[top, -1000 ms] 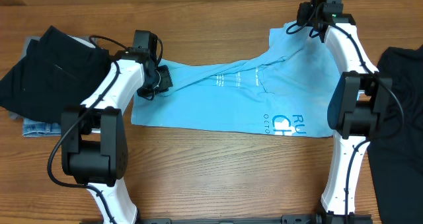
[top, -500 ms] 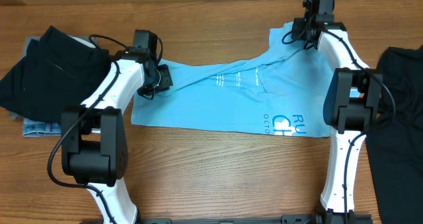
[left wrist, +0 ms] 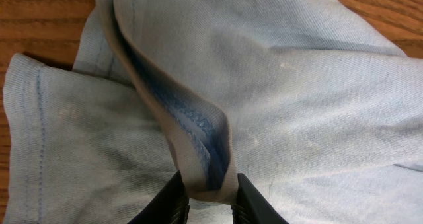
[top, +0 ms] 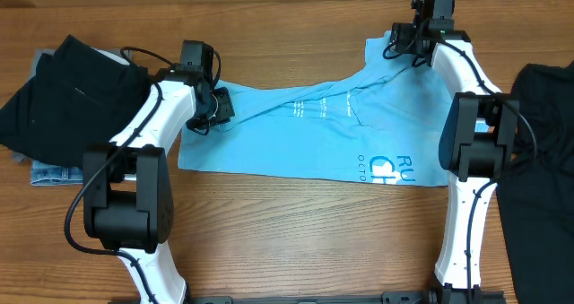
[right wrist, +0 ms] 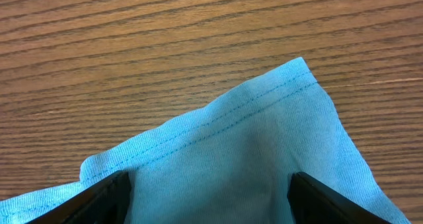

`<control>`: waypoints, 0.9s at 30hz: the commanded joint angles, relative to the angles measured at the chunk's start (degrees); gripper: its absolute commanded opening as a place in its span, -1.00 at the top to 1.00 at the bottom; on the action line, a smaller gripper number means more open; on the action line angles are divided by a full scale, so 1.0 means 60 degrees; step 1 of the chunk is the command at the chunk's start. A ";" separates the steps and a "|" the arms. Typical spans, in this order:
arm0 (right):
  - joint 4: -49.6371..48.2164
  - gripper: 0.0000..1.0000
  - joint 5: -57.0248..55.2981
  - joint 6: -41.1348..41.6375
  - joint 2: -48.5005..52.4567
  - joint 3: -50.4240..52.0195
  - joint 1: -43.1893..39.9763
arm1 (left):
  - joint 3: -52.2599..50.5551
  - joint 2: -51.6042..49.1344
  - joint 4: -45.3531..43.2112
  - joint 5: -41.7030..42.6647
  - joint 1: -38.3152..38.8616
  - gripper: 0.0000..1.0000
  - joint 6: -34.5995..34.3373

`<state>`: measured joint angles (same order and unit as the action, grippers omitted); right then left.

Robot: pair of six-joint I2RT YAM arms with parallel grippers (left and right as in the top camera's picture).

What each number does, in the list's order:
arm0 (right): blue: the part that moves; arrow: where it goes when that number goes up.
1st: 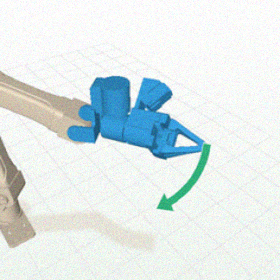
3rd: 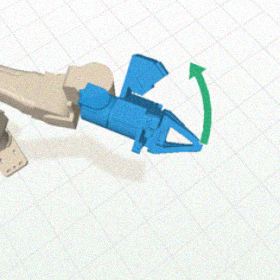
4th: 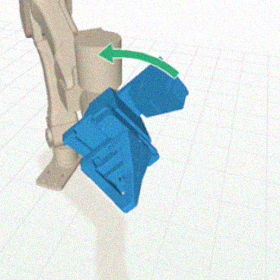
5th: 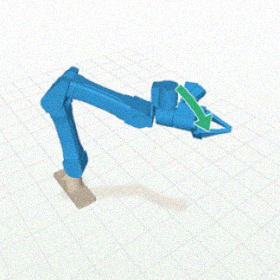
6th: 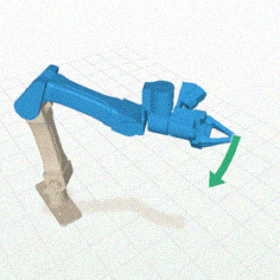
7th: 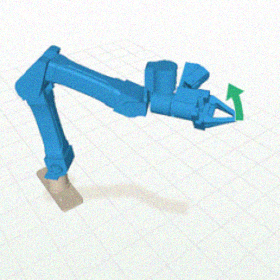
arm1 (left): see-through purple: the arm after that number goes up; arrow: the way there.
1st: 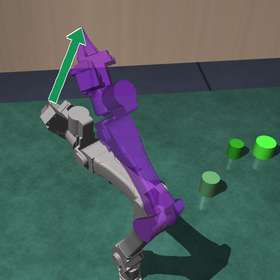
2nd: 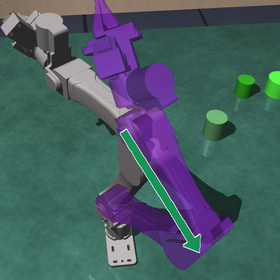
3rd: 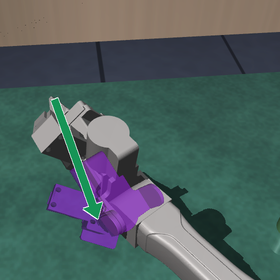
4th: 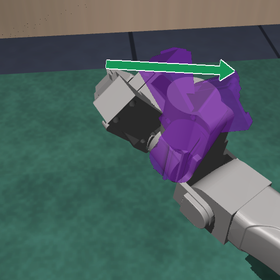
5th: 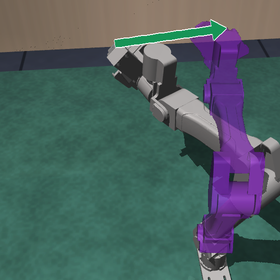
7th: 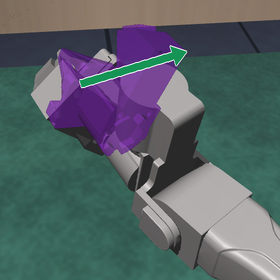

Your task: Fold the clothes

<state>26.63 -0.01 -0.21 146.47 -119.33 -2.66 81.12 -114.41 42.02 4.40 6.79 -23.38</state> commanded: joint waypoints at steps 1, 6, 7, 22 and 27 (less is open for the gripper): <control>0.0004 -0.58 0.0011 0.0011 0.0058 0.0015 -0.0087 | 0.0095 0.0211 -0.0018 -0.0102 0.0062 0.49 0.0189; 0.0007 -0.20 0.0011 0.0011 0.0058 0.0015 -0.0087 | 0.0095 0.0211 -0.0047 -0.0098 0.0062 0.50 0.0189; 0.0007 -0.03 0.0011 0.0007 0.0058 0.0015 -0.0087 | 0.0095 0.0211 -0.0044 -0.0098 0.0062 0.50 0.0189; -0.0055 0.92 0.0011 0.0084 -0.0259 -0.0007 -0.0087 | 0.0095 0.0211 0.0022 -0.0102 0.0051 0.56 0.0200; 0.0036 0.92 0.0011 0.0084 -0.0696 -0.0011 -0.0087 | 0.0095 0.0211 -0.0051 -0.0102 0.0055 0.58 0.0193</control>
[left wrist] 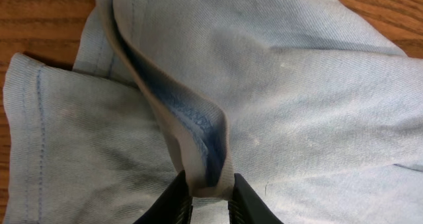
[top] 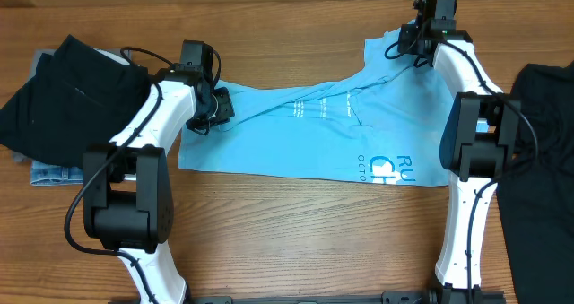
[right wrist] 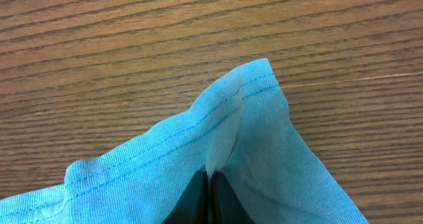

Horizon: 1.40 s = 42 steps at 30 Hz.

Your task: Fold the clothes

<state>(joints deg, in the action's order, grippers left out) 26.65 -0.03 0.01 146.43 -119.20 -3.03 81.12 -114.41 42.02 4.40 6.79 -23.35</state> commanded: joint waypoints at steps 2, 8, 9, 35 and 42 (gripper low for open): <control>0.0160 0.92 0.0015 0.0047 -0.0867 -0.0033 -0.0025 | 0.0095 0.0211 -0.0098 -0.0106 0.0055 0.78 0.0189; 0.0590 0.92 0.0015 0.0047 -0.1246 -0.0033 -0.0025 | 0.0095 0.0211 -0.0244 -0.0350 0.0051 0.92 0.0193; 0.0648 0.92 0.0015 0.0047 -0.1322 -0.0033 -0.0025 | 0.0095 0.0211 -0.0266 -0.0350 0.0051 0.92 0.0197; 0.3858 0.92 0.0015 0.0408 -0.3410 -0.0033 -0.0113 | 0.2827 0.0215 0.1996 -0.0517 -0.0707 0.92 0.0470; 0.5038 0.92 0.0015 0.0943 -0.3807 -0.0033 -0.0291 | 0.2830 0.0215 0.2495 -0.0583 -0.0823 0.92 0.0463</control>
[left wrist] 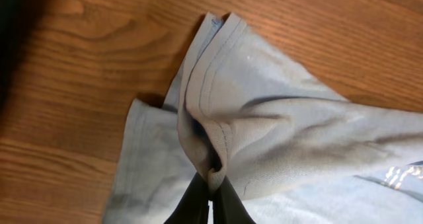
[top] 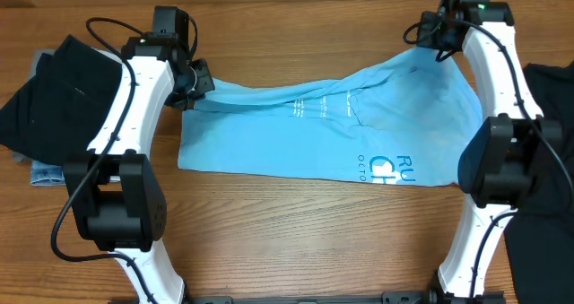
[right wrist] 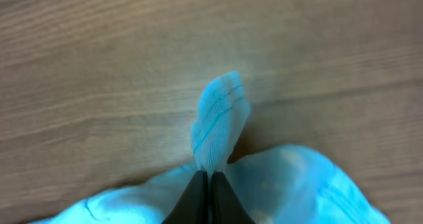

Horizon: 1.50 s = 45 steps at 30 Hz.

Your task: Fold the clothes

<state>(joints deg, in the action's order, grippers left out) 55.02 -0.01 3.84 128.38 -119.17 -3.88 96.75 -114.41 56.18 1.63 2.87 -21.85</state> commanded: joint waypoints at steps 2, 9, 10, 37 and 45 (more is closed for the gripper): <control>0.0772 0.92 0.0011 0.0302 -0.0903 -0.0033 -0.0211 | 0.0226 0.0215 0.0273 -0.0091 -0.0321 0.92 0.0208; 0.1985 0.92 0.0018 0.0306 -0.1009 -0.0033 -0.0393 | 0.0226 0.0215 0.0900 -0.0080 -0.0958 0.92 0.0091; 0.2109 0.92 0.0015 0.0302 -0.1042 -0.0036 -0.0393 | 0.0226 0.0215 0.0958 -0.0004 -0.1053 0.92 0.0069; 0.6980 0.92 0.0007 0.1188 -0.1541 -0.0033 -0.0397 | 0.0226 0.0215 0.2528 0.0193 -0.0659 0.92 0.0182; 0.7009 0.92 0.0004 0.1180 -0.1716 0.0066 -0.0477 | 0.0226 0.0215 0.3348 -0.0306 -0.0659 0.92 0.0219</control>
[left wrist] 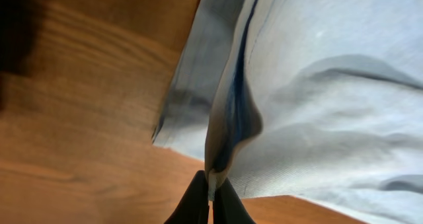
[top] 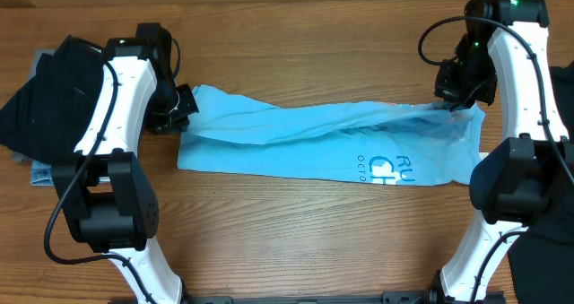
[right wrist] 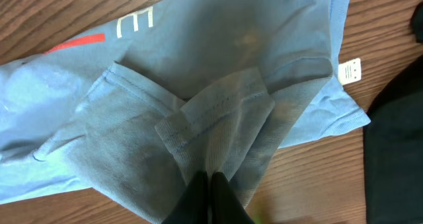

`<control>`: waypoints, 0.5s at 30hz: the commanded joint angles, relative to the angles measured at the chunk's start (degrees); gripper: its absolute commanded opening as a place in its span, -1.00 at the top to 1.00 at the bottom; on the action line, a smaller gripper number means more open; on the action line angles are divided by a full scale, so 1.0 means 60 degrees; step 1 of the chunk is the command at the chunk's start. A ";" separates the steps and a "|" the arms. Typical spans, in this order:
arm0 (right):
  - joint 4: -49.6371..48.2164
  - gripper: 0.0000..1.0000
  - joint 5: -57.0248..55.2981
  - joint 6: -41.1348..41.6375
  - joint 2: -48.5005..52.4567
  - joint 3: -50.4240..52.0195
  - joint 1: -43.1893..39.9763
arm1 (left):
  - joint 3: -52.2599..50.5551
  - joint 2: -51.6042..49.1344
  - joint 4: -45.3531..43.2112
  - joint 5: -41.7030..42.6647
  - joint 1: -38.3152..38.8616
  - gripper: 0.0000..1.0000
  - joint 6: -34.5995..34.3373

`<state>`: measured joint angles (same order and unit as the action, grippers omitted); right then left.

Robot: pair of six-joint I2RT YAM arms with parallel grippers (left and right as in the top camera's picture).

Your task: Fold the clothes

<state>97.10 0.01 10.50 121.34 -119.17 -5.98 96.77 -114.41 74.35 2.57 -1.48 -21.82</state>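
A light blue T-shirt [top: 323,138] with white lettering lies stretched across the table's middle, its far edge lifted into a long fold over the near half. My left gripper [top: 182,104] is shut on the shirt's left end [left wrist: 231,118], pinching a doubled hem. At the other side my right gripper [top: 455,102] is shut on the shirt's right end [right wrist: 218,138], bunched cloth between its fingers. A white label [right wrist: 349,70] shows at the shirt's edge.
A black garment [top: 49,93] on top of jeans [top: 45,171] lies at the table's left edge. Another black garment [top: 560,241] lies at the right edge, beside the right arm. Bare wood [top: 296,232] runs along the front.
Both grippers, still shut on the shirt's far corners, have moved toward the near side. The far edge now lies over the shirt's middle, and the shirt looks narrower.
First the left gripper pinched the left far corner while the right gripper stood open round the right far corner. The right gripper then shut on it. Both corners were lifted at the far side, and now they hang over the shirt's middle.
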 commanded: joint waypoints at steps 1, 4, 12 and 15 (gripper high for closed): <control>-0.0004 0.92 0.0000 0.0069 -0.0605 0.0135 -0.0153 | 0.0222 0.0215 0.0437 -0.0550 0.0066 0.92 0.0222; -0.0007 0.92 -0.0066 0.0080 -0.1042 0.0718 -0.0430 | 0.0222 0.0215 0.0776 -0.0827 0.0066 0.92 0.0229; -0.0495 0.92 0.0007 0.0295 -0.1920 0.2397 -0.1191 | 0.0222 0.0215 0.1300 -0.0852 0.0066 0.92 0.0251; -0.0856 0.92 0.0015 0.0295 -0.2011 0.3162 -0.1209 | 0.0219 0.0215 0.1399 -0.0856 0.0066 0.92 0.0251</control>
<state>93.54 0.01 11.79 111.04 -104.40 -13.43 96.82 -114.43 82.21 -1.17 -1.48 -21.50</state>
